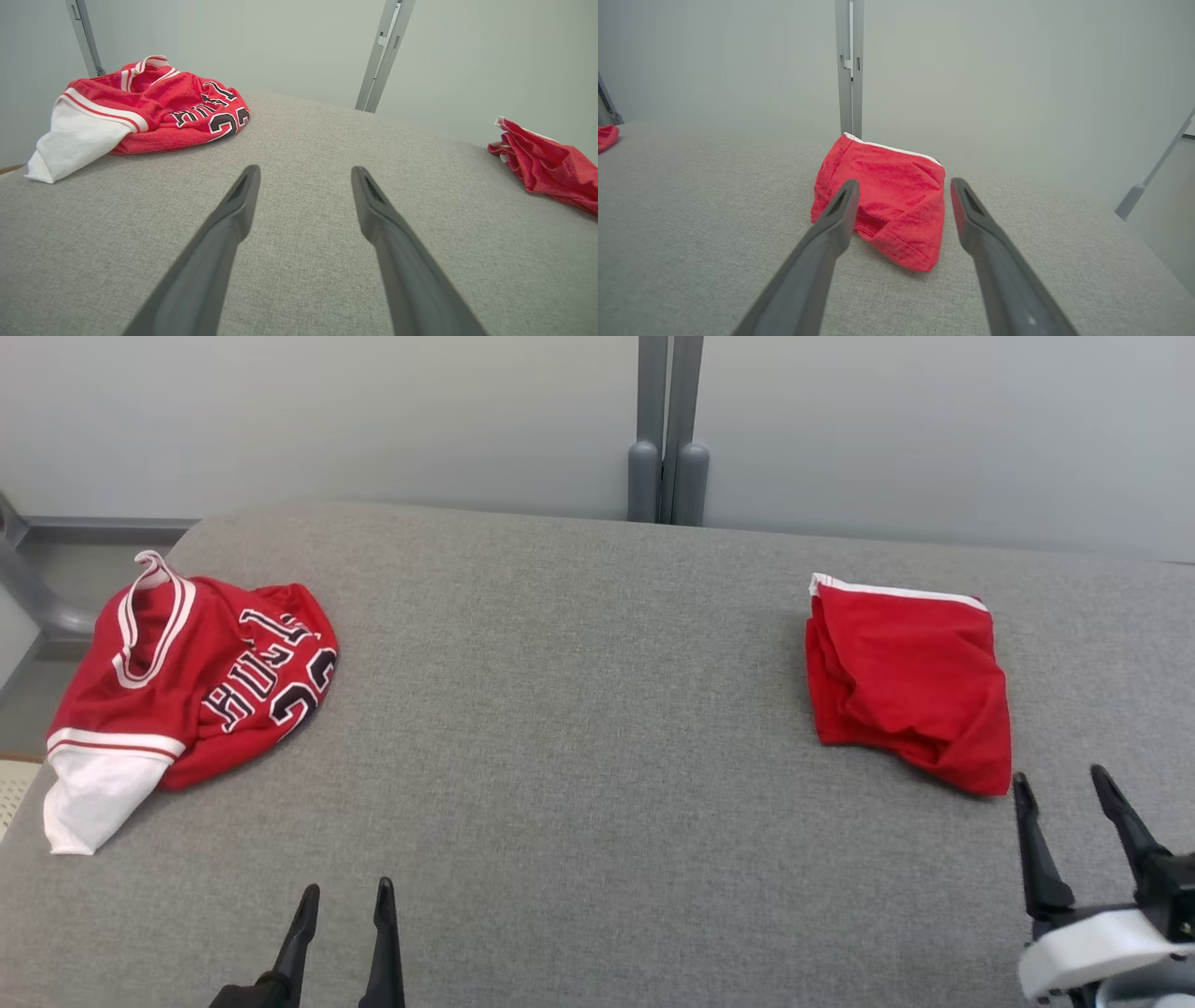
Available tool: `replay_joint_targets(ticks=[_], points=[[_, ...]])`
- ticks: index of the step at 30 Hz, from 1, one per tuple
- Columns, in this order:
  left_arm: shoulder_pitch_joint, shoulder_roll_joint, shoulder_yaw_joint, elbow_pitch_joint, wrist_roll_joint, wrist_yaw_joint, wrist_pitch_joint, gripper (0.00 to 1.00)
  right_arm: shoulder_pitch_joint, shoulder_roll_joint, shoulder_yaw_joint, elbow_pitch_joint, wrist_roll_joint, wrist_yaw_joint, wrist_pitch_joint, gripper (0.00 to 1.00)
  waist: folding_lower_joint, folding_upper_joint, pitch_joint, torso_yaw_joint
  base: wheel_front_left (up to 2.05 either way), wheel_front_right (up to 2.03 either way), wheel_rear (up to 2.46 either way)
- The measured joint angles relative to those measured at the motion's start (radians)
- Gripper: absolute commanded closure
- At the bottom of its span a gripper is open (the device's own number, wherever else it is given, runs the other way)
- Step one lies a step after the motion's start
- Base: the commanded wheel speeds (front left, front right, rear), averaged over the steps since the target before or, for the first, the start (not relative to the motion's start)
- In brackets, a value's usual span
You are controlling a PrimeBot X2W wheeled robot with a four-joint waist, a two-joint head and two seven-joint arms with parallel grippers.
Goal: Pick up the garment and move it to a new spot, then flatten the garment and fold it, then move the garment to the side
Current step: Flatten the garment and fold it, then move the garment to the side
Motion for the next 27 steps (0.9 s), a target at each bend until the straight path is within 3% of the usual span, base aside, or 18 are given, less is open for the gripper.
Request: replay_joint_targets(ticks=[8, 20, 24, 27], points=[[0.000, 0.000, 0.008, 0.035, 0.038, -0.042, 0.000, 0.00, 0.109, -0.030, -0.111, 0.051, 0.017, 0.000, 0.000, 0.00, 0.0000, 0.0000, -0.070, -0.026, 0.00, 0.00, 0.00], [-0.011, 0.000, -0.002, 0.041, 0.046, -0.058, 0.000, 0.00, 0.112, 0.009, -0.122, 0.077, 0.019, 0.000, 0.000, 0.00, 0.0000, 0.0000, -0.061, -0.039, 0.00, 0.00, 0.00], [-0.018, 0.000, -0.004, 0.039, 0.046, -0.058, 0.000, 0.00, 0.083, 0.031, -0.123, 0.129, 0.093, 0.000, 0.000, 0.00, 0.0000, 0.0000, -0.046, -0.039, 0.00, 0.00, 0.00], [-0.030, 0.000, -0.017, 0.037, 0.043, -0.058, 0.000, 0.00, -0.014, 0.013, -0.086, 0.190, 0.179, 0.000, 0.045, 0.00, 0.0000, 0.0000, -0.023, -0.039, 0.00, 0.00, 0.00]])
